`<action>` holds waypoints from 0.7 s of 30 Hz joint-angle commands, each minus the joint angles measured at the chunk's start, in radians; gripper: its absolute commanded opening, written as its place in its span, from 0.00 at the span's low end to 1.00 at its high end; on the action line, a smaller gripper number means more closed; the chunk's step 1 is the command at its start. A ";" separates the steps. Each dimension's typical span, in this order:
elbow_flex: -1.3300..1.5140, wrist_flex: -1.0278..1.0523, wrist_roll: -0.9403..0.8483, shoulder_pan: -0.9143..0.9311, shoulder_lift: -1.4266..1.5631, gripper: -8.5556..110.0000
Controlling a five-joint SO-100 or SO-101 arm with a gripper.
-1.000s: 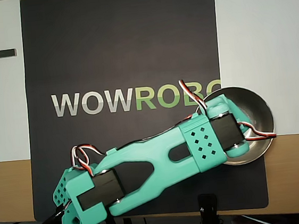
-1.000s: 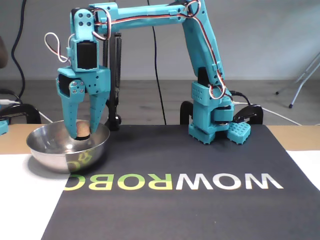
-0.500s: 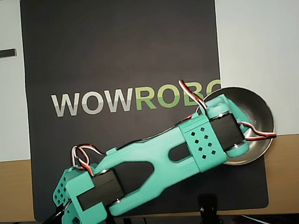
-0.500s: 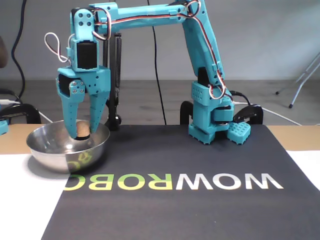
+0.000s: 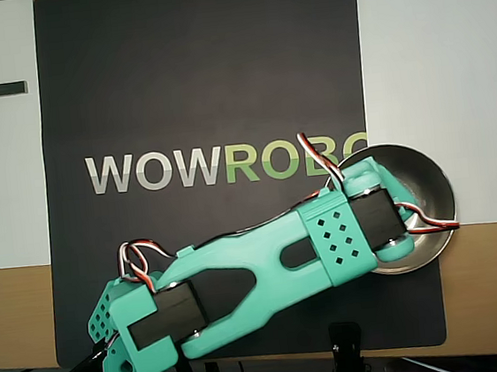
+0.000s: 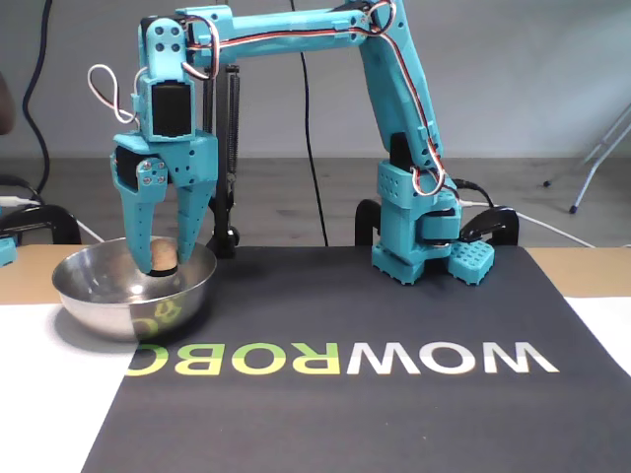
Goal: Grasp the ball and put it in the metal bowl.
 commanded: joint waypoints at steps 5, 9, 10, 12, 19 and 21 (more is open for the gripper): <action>-0.041 -0.008 -0.005 0.000 0.009 0.24; -0.041 -0.008 -0.005 0.000 0.009 0.25; -0.041 -0.008 -0.005 0.000 0.009 0.25; -0.041 -0.008 -0.005 0.000 0.009 0.32; -0.041 -0.008 -0.006 0.000 0.009 0.48; -0.041 -0.008 -0.006 0.000 0.009 0.48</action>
